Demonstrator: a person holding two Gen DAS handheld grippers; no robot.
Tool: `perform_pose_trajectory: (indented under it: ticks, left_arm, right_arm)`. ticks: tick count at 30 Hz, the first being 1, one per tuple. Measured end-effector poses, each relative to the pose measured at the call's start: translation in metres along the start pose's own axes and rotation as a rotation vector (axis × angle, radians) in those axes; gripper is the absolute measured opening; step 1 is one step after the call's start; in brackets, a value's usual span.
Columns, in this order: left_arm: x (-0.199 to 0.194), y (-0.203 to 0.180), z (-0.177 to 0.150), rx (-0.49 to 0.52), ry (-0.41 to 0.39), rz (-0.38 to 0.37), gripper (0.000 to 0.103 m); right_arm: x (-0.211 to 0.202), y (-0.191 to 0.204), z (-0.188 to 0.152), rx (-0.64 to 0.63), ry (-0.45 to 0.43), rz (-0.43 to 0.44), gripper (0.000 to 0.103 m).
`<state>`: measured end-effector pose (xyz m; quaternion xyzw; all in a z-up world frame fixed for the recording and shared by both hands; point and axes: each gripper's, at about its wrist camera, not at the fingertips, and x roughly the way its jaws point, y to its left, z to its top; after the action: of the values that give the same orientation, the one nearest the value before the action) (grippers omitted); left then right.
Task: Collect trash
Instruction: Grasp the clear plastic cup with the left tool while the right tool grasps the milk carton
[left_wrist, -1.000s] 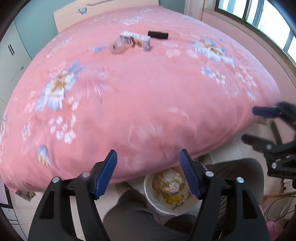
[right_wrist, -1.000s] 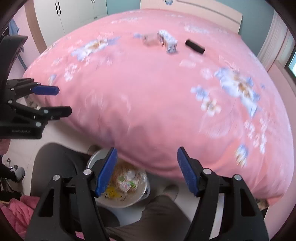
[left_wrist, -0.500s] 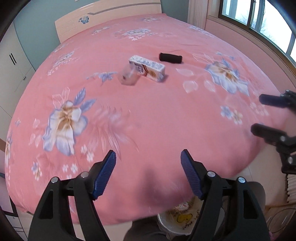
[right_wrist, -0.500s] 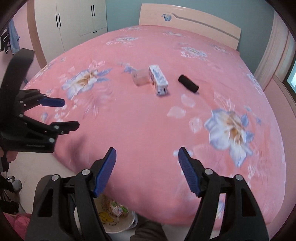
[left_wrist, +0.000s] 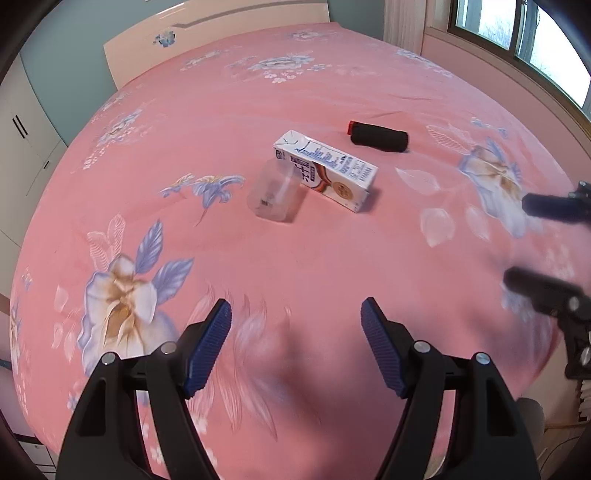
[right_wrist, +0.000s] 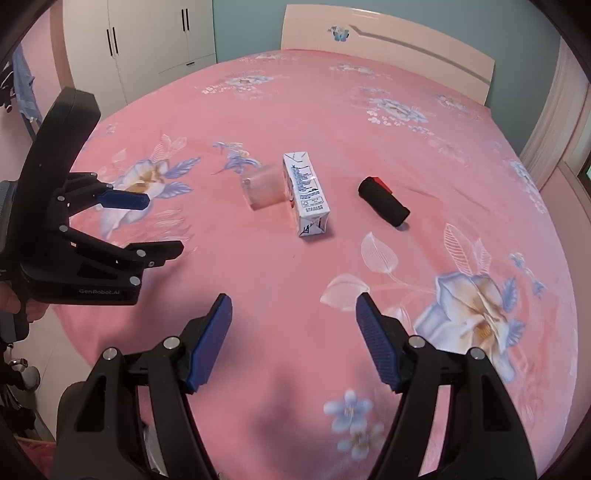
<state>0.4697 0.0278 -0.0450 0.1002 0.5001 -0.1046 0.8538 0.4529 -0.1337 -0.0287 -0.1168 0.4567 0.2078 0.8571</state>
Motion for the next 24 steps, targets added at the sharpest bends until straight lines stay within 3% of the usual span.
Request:
perform_pose_trajectory:
  ticks: [17,24]
  left_arm:
    - [0.098,0.023,0.058,-0.009,0.032,-0.016,0.075]
    - [0.123,0.024,0.076,-0.008,0.037,-0.024,0.075]
  right_arm:
    - [0.134,-0.028,0.050,0.007,0.059,0.021,0.070]
    - [0.165,-0.032,0.066,-0.007,0.047,0.046,0.070]
